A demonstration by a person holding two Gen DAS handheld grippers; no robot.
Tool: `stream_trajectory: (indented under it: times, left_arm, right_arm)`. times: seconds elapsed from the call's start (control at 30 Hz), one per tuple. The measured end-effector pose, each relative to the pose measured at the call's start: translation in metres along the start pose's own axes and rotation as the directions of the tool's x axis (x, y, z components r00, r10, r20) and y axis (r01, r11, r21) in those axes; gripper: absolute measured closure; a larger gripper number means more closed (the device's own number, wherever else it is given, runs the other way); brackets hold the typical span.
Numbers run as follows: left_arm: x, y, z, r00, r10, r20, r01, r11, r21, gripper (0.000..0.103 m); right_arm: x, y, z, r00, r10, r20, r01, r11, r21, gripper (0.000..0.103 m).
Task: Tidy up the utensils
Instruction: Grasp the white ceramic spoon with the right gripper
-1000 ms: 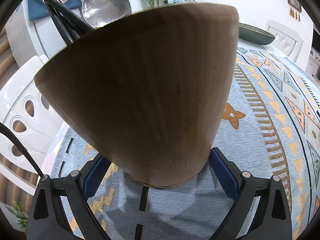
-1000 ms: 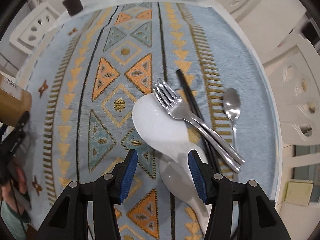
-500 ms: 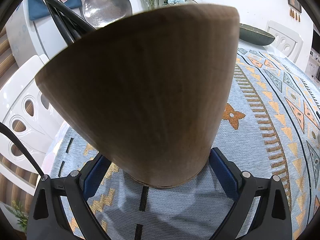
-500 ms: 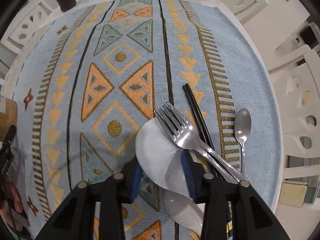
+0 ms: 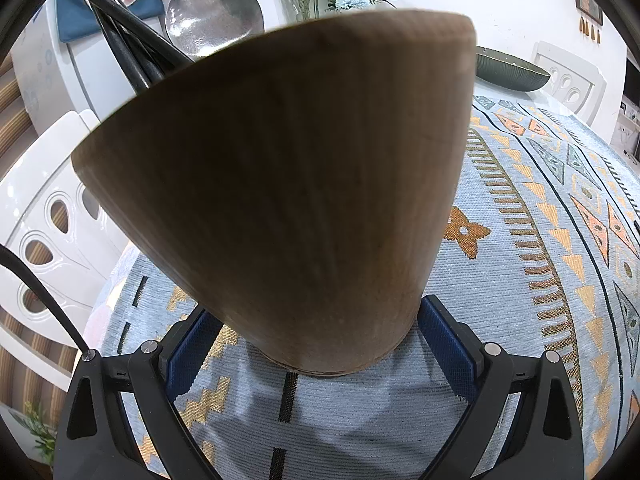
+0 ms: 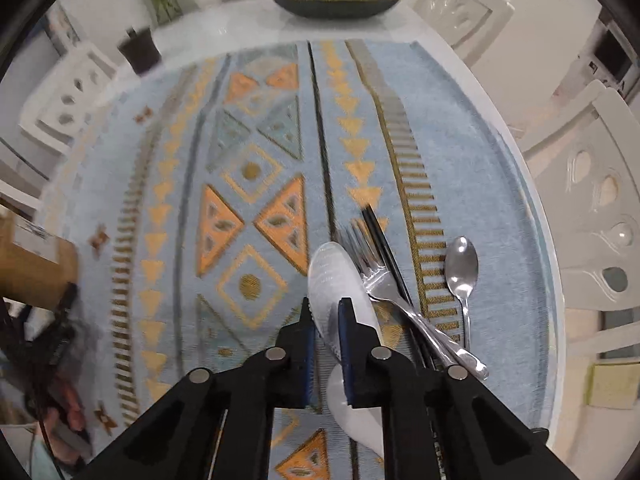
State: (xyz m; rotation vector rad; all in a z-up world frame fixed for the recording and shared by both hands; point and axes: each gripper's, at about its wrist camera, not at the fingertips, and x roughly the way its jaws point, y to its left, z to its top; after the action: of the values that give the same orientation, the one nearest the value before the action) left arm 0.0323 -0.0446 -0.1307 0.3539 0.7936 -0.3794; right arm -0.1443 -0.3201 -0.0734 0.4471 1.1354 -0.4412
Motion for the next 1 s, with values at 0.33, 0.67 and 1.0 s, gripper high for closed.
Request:
stream_trajectory:
  times: [0.33, 0.67, 1.0]
  left_arm:
    - [-0.001, -0.002, -0.001, 1.000, 0.002, 0.001, -0.002, 1.000, 0.001, 0.005]
    - [0.000, -0.002, -0.001, 1.000, 0.002, 0.001, -0.002, 1.000, 0.002, 0.005]
    - [-0.004, -0.007, 0.000, 1.000, 0.009, 0.003, -0.009, 1.000, 0.008, 0.005]
  right_arm:
    - [-0.034, 0.036, 0.007, 0.980, 0.140, 0.143, -0.126, 0.987, -0.098, 0.099]
    - [0.027, 0.044, -0.010, 0.985, 0.117, -0.129, -0.135, 0.981, -0.136, 0.069]
    - [0.073, 0.003, -0.013, 0.943, 0.224, -0.246, -0.205, 0.973, 0.101, 0.051]
